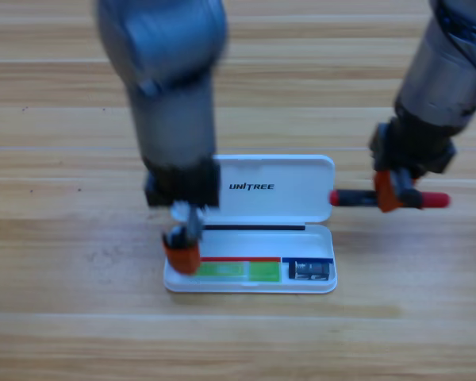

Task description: Clean up eraser and pencils

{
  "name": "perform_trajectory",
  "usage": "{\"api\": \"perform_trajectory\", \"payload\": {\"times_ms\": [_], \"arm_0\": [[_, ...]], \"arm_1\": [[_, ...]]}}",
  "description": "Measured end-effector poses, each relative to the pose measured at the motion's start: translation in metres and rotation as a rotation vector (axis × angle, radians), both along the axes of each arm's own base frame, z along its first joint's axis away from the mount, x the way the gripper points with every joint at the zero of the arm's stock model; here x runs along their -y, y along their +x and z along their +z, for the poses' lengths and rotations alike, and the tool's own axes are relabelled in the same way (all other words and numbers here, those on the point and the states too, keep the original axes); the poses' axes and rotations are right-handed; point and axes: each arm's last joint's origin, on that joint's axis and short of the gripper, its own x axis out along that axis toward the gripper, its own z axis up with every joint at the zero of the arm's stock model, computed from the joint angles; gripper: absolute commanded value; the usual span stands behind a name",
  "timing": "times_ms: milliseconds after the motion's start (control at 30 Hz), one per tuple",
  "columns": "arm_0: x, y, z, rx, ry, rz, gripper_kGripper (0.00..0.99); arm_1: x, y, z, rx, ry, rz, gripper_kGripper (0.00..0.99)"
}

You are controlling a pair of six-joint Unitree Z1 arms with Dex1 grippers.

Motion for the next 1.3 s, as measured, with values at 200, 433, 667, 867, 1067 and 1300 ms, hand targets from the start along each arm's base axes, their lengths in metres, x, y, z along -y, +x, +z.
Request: {"api": "perform_trajectory", "payload": {"times_ms": [200, 433, 667, 867, 1067, 1300], "arm_0": [[-0.059, -0.047, 0.117, 0.139, -0.215, 0.030, 0.990], [-0.129, -0.090, 0.182, 0.268, -0.380, 0.070, 0.990], [-0.138, -0.085, 0.158, 0.220, -0.304, 0.115, 0.990], [-0.141, -0.084, 0.147, 0.193, -0.274, 0.124, 0.990], [-0.141, -0.084, 0.142, 0.183, -0.261, 0.126, 0.990], [-0.142, -0.085, 0.140, 0.178, -0.255, 0.126, 0.989]], "arm_1": [[-0.043, 0.008, -0.004, 0.021, 0.027, 0.039, 0.014], [-0.090, 0.015, -0.028, 0.005, 0.016, 0.076, 0.014], [-0.117, 0.017, -0.045, -0.003, 0.009, 0.102, 0.015], [-0.126, 0.017, -0.059, -0.016, -0.005, 0.104, 0.015], [-0.129, 0.013, -0.059, -0.020, -0.007, 0.102, 0.020], [-0.130, 0.009, -0.060, -0.032, -0.018, 0.092, 0.844]]}}
